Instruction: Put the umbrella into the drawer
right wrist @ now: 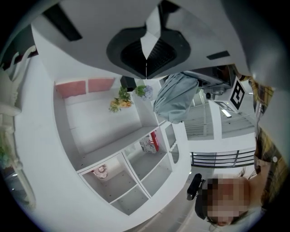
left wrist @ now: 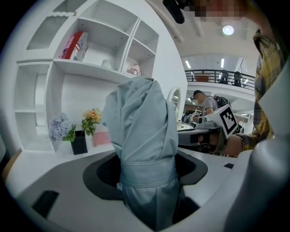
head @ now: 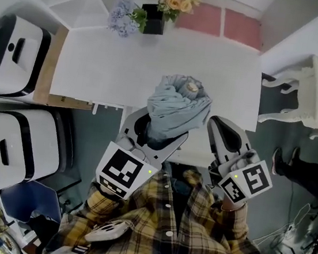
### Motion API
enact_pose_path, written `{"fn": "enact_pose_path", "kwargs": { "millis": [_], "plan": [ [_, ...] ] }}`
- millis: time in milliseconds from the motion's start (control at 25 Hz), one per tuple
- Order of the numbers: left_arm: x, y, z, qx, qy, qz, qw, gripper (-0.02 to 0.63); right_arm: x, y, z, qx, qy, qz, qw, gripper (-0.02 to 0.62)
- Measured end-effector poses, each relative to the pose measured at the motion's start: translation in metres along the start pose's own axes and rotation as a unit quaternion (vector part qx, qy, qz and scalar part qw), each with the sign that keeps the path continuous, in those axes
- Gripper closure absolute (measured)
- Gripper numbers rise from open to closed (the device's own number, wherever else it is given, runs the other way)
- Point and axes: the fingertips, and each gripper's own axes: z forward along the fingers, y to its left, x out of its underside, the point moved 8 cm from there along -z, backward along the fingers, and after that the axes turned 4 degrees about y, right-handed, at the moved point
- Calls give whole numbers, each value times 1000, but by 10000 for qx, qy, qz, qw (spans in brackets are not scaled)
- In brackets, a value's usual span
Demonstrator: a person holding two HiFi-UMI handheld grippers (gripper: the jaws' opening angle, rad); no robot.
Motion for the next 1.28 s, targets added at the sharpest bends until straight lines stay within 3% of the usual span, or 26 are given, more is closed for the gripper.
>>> {"fn": "enact_pose_path", "kwargs": {
  "millis": [800,1280],
  "plan": [
    [21,-2,29,624,494,243,9965,281,25,-1,-9,455,186,282,9984,578],
    [52,-5,59,1018,1075,525,9876,281,53,-15,-17,617,426,535,9957,578]
  ]
}}
